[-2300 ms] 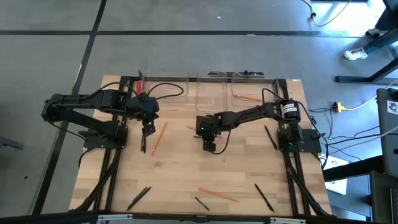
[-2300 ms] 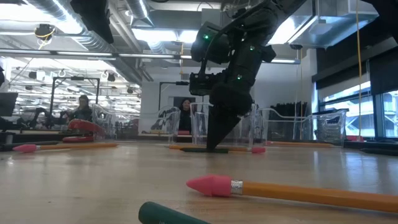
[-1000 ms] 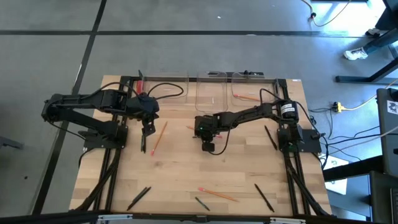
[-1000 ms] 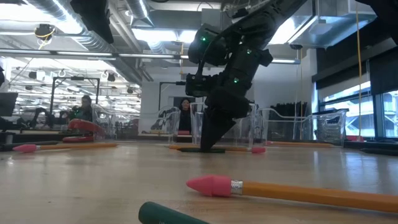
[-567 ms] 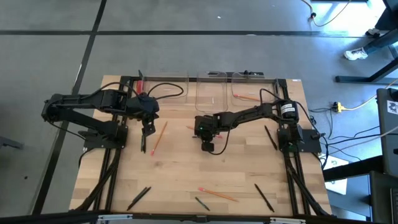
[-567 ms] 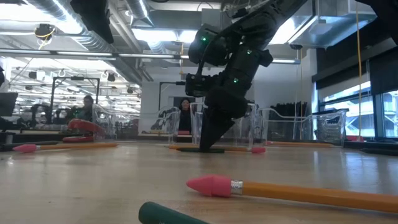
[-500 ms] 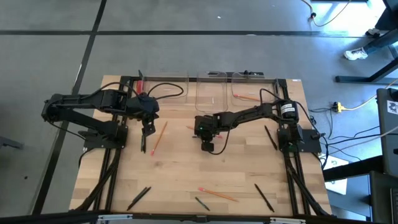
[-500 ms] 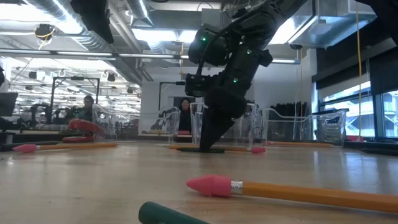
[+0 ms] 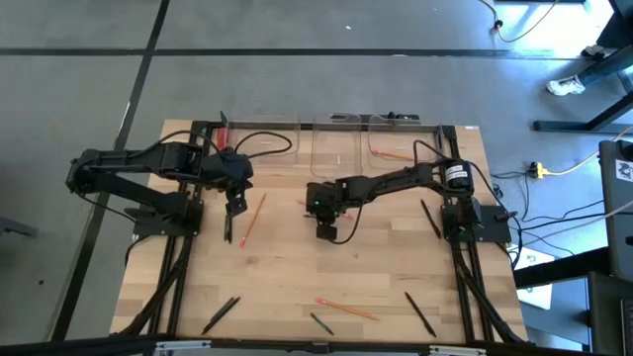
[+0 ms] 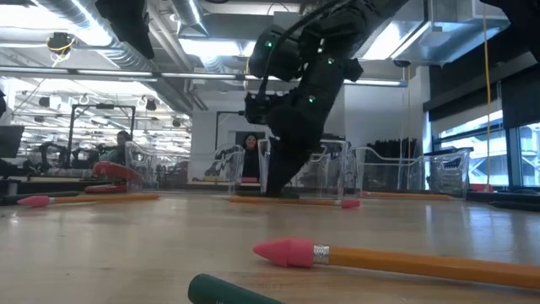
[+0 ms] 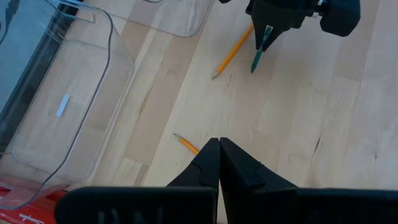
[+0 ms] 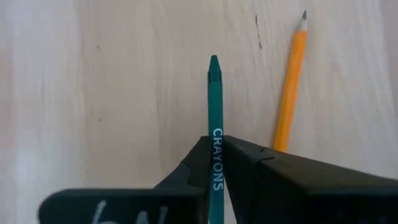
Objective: Sort crayons/erasers/pens/pencils in bins
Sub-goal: Put the green crayon into the middle transparent bin
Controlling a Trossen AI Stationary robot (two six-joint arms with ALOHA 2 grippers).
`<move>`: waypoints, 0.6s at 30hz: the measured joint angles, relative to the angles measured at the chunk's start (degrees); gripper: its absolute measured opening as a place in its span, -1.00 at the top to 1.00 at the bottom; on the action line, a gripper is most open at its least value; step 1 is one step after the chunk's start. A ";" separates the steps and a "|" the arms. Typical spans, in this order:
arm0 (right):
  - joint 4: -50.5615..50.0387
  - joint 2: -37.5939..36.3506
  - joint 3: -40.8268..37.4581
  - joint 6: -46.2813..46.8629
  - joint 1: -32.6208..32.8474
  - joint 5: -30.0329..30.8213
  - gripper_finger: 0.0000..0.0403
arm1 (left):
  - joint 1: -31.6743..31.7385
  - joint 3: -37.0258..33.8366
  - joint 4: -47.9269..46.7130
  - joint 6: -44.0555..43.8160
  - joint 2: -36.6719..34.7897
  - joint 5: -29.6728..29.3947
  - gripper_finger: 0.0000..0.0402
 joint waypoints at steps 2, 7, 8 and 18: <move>-1.63 -0.02 1.09 0.02 0.00 0.00 0.84 | 0.00 0.00 0.02 0.00 0.00 0.00 1.00; -7.28 -0.13 6.50 -0.41 -0.02 -0.92 0.84 | 0.00 0.00 0.02 0.00 0.00 -0.01 1.00; -8.23 -0.17 7.50 -0.44 -0.02 -0.97 0.84 | 0.00 0.00 0.02 0.00 0.00 -0.01 1.00; -24.04 -0.22 22.18 -0.48 -2.16 -2.48 0.83 | 0.00 0.00 0.02 0.00 0.00 0.00 1.00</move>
